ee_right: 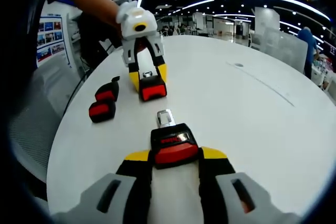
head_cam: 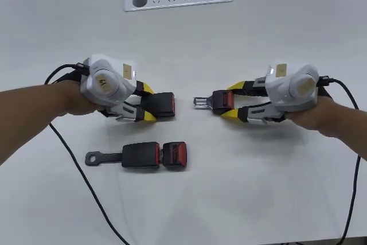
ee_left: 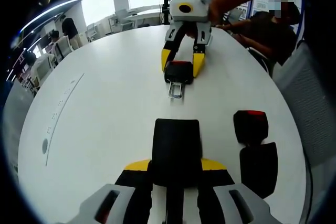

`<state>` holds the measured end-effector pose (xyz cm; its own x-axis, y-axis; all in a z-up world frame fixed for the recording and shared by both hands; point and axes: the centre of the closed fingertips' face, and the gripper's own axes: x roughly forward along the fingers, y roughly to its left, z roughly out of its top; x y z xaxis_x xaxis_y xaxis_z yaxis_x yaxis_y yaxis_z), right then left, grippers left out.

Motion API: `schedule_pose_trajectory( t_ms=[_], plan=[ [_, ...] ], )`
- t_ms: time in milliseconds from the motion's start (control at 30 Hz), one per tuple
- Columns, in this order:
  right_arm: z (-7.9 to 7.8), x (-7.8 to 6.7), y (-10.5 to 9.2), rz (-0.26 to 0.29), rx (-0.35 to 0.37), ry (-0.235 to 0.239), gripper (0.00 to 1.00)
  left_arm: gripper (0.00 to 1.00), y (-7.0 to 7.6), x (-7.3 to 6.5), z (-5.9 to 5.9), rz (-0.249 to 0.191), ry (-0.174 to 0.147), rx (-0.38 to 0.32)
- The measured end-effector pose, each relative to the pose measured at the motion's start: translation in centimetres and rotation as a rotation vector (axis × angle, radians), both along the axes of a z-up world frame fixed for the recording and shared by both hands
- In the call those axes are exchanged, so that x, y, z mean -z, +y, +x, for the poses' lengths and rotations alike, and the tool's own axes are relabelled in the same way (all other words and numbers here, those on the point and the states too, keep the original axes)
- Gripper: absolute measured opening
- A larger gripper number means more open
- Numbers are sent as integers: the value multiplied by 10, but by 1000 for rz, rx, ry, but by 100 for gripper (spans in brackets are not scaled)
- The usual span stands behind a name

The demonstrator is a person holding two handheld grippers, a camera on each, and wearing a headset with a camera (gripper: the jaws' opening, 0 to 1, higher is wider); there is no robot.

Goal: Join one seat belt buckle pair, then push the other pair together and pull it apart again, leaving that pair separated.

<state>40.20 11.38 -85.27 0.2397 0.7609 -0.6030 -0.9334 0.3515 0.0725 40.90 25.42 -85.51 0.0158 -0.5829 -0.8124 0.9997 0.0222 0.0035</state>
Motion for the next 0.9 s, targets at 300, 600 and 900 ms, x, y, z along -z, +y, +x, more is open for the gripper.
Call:
schedule_pose_trajectory(
  t_ms=[300,600,900],
  plan=[
    [-3,0,-18,-9,-6,7,34,34,0,0,0,2,1,9],
    [-5,0,-30,-20,-6,11,34,34,1,0,0,6,1,17],
    [-7,0,-45,-35,-5,17,35,34,1,0,0,6,2,20]
  ],
)
